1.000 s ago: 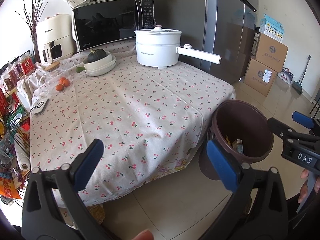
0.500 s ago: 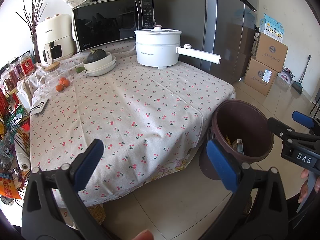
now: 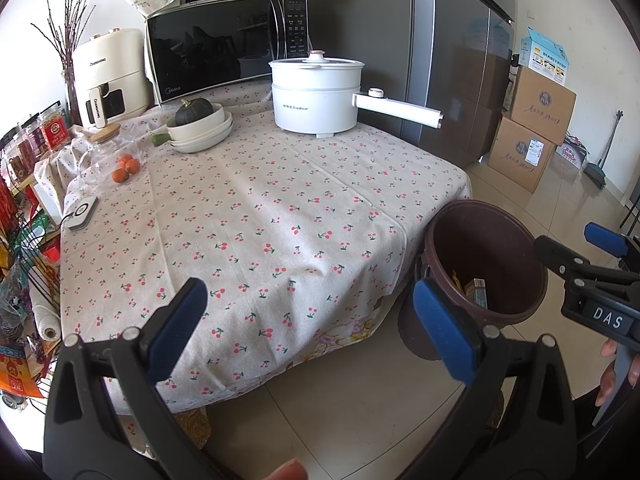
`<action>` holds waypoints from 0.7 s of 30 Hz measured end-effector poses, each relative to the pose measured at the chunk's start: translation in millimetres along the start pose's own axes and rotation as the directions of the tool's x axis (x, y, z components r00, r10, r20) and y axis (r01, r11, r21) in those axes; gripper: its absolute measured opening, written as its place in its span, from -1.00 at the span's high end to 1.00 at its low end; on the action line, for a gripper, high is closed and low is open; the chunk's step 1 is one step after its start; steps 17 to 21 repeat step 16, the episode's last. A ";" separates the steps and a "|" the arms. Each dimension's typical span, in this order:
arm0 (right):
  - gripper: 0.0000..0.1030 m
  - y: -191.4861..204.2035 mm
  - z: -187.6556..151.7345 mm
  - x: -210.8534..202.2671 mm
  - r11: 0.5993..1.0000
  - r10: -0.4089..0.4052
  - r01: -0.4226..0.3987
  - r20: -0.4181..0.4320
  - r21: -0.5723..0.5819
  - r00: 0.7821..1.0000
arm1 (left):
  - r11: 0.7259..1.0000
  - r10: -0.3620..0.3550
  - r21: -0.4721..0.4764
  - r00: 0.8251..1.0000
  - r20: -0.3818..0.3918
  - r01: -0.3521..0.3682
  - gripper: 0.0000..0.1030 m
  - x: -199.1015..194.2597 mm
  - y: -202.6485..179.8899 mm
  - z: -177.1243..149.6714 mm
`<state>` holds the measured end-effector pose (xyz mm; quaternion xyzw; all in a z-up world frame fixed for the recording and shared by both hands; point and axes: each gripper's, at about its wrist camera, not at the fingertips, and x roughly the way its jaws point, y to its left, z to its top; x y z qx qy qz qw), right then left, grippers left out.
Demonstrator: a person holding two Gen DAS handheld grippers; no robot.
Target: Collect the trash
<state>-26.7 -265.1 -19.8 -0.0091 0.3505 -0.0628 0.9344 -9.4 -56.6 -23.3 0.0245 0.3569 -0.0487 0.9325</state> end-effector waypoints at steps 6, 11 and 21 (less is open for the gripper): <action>-0.87 0.0 0.0 -0.1 1.000 0.000 0.000 0.000 0.000 1.000 | 1.000 0.002 -0.002 1.000 -0.001 -0.002 -0.99 -0.4 0.0 0.9; -0.87 -0.5 0.0 -0.1 1.000 0.000 0.000 0.003 -0.001 1.000 | 1.000 -0.005 -0.004 1.000 -0.003 0.005 -0.99 -0.4 -0.3 0.5; -0.87 0.9 -2.0 0.4 1.000 0.004 -0.004 -0.003 -0.010 1.000 | 0.999 -0.049 -0.013 0.999 -0.016 0.049 -0.99 -0.7 6.4 5.8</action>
